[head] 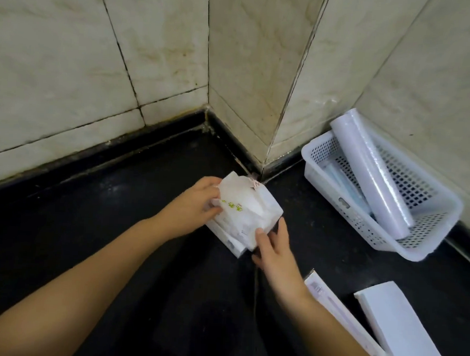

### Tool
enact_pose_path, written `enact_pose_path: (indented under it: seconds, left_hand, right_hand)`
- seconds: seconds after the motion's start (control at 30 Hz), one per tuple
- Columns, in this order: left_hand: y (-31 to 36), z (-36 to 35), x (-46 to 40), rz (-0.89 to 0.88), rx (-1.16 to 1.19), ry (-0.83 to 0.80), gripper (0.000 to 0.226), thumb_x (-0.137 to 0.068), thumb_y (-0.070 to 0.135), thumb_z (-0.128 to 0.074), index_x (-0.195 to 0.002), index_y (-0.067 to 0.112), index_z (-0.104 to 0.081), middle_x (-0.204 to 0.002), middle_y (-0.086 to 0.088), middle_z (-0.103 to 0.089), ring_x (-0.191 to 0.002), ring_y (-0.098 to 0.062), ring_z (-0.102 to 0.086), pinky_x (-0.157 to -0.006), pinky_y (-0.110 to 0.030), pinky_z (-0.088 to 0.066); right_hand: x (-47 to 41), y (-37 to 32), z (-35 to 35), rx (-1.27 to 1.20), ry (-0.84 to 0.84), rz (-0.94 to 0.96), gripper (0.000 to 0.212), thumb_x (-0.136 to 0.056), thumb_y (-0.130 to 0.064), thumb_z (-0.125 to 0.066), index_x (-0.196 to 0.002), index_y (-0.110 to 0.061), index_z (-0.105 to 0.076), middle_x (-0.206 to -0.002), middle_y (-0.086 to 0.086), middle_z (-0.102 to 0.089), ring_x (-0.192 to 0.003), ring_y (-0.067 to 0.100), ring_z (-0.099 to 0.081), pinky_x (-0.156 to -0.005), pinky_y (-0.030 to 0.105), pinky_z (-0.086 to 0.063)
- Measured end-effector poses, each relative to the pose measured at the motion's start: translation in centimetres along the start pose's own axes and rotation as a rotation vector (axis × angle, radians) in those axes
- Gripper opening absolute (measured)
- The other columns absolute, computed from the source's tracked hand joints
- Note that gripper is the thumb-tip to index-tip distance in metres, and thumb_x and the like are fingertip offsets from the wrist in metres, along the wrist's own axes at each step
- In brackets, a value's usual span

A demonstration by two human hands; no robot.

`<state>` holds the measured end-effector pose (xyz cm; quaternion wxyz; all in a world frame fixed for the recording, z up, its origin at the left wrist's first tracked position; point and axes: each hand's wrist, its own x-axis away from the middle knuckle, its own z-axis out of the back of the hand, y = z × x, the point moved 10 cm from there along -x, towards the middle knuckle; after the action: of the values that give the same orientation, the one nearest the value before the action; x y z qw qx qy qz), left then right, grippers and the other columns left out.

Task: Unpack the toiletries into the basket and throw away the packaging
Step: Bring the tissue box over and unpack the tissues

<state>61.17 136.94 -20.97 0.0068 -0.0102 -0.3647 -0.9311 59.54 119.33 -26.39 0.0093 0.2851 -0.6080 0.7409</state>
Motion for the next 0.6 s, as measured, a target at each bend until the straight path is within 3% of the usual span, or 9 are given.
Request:
enact_pose_path:
  seconds: [0.1,0.2,0.3,0.37,0.5,0.6]
  left_hand:
    - [-0.8,-0.4,0.2,0.057,0.205,-0.068,0.023,-0.083,0.006,-0.059,-0.088,0.028,-0.061,-0.14,0.005,-0.038,-0.127,-0.011,-0.039,-0.095,-0.021,-0.035]
    - [-3.2,1.0,0.6,0.232,0.628,0.069,0.054,-0.076,0.009,-0.052,-0.115,0.047,-0.054,-0.141,0.011,-0.041,-0.127,-0.008,-0.04,-0.1,-0.029,-0.038]
    - [-5.8,-1.2,1.3,0.463,0.886,0.058,0.044,-0.089,0.029,-0.048,-0.131,0.038,-0.043,-0.14,0.006,-0.046,-0.125,-0.012,-0.045,-0.108,-0.039,-0.036]
    - [-6.8,-2.9,2.1,0.549,0.958,0.03,0.033,-0.094,0.043,-0.04,-0.123,0.034,-0.052,-0.127,0.007,-0.057,-0.115,-0.007,-0.053,-0.102,-0.033,-0.041]
    - [-9.7,-1.2,2.7,0.591,1.059,0.299,0.029,-0.095,0.045,-0.038,-0.113,0.033,-0.058,-0.101,0.015,-0.067,-0.094,0.003,-0.063,-0.076,-0.018,-0.048]
    - [-10.9,1.0,1.9,0.563,1.167,0.488,0.025,-0.096,0.038,-0.038,-0.098,0.034,-0.063,-0.089,0.018,-0.074,-0.087,0.004,-0.066,-0.069,-0.014,-0.05]
  right_hand:
    - [1.5,0.8,-2.0,0.012,-0.05,-0.035,0.085,-0.085,-0.054,-0.049,-0.144,-0.045,0.012,-0.148,-0.012,-0.037,-0.131,0.015,-0.043,-0.111,0.046,-0.036]
    - [1.6,0.8,-3.0,-0.016,-0.052,-0.03,0.079,-0.092,-0.043,-0.046,-0.145,-0.042,0.013,-0.149,-0.011,-0.036,-0.131,0.014,-0.042,-0.112,0.044,-0.035]
    - [1.0,0.7,-4.1,-0.017,-0.012,-0.042,0.074,-0.096,-0.035,-0.04,-0.147,-0.036,0.013,-0.152,-0.007,-0.029,-0.136,0.015,-0.035,-0.115,0.042,-0.03]
    - [0.0,0.5,-4.2,0.039,0.037,-0.055,0.067,-0.098,-0.033,-0.036,-0.149,-0.031,0.008,-0.154,-0.004,-0.027,-0.137,0.017,-0.032,-0.116,0.041,-0.027]
    - [-5.0,-2.8,-4.9,0.135,0.049,0.017,0.05,-0.099,-0.025,-0.027,-0.148,-0.021,-0.018,-0.149,0.004,-0.037,-0.134,0.019,-0.037,-0.115,0.039,-0.028]
    - [-10.9,-6.3,-6.9,0.223,-0.009,0.06,0.042,-0.099,-0.017,-0.027,-0.139,-0.012,-0.038,-0.138,0.011,-0.05,-0.122,0.024,-0.049,-0.098,0.024,-0.037]
